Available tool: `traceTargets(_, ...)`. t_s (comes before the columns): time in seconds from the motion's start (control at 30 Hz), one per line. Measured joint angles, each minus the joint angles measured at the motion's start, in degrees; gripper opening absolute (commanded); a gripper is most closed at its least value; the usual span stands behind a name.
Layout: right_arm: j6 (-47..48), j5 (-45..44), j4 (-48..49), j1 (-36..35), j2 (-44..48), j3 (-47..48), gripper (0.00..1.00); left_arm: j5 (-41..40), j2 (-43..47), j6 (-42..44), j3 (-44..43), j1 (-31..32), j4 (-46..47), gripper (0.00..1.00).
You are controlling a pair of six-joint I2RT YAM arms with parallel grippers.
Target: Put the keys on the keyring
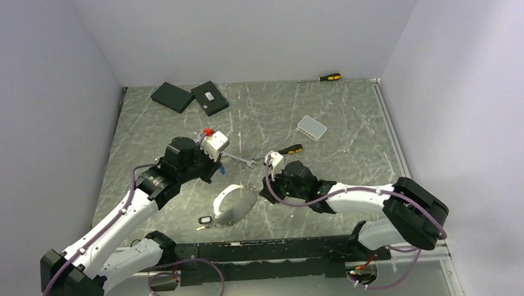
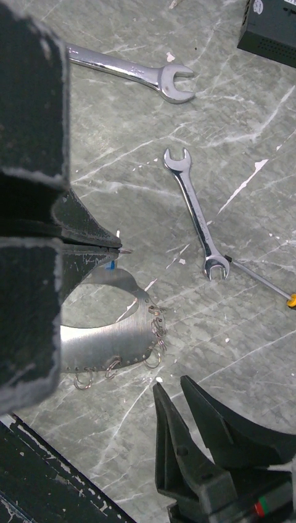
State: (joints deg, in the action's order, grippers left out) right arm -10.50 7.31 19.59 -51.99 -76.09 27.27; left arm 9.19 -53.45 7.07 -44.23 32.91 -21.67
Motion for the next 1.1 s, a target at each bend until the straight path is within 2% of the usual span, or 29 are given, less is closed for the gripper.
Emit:
traceTargets(0.3,-1.73,6.84,0.26,2.82,-6.14,3.48,0.33,0.0,-0.02,0.0,0.0,0.0,-0.02,0.0)
traceTargets(0.47,-3.69,9.44,1.16,1.2,-6.12,3.85,0.33,0.04,-0.04,0.02,0.0,0.0,-0.02,0.0)
traceTargets(0.73,-9.62,1.46,5.75,-12.31,-5.88,0.81,0.28,0.04,-0.02,0.0,0.0,-0.11,-0.02,0.0)
traceTargets(0.9,-14.49,-6.03,6.19,-12.68,-6.51,0.5,0.24,0.09,0.02,0.0,0.0,-0.11,-0.02,0.0)
traceTargets(1.1,-18.62,-11.89,6.67,-12.72,-6.95,-0.13,0.24,0.2,0.11,0.0,0.0,-0.11,-0.02,0.0)
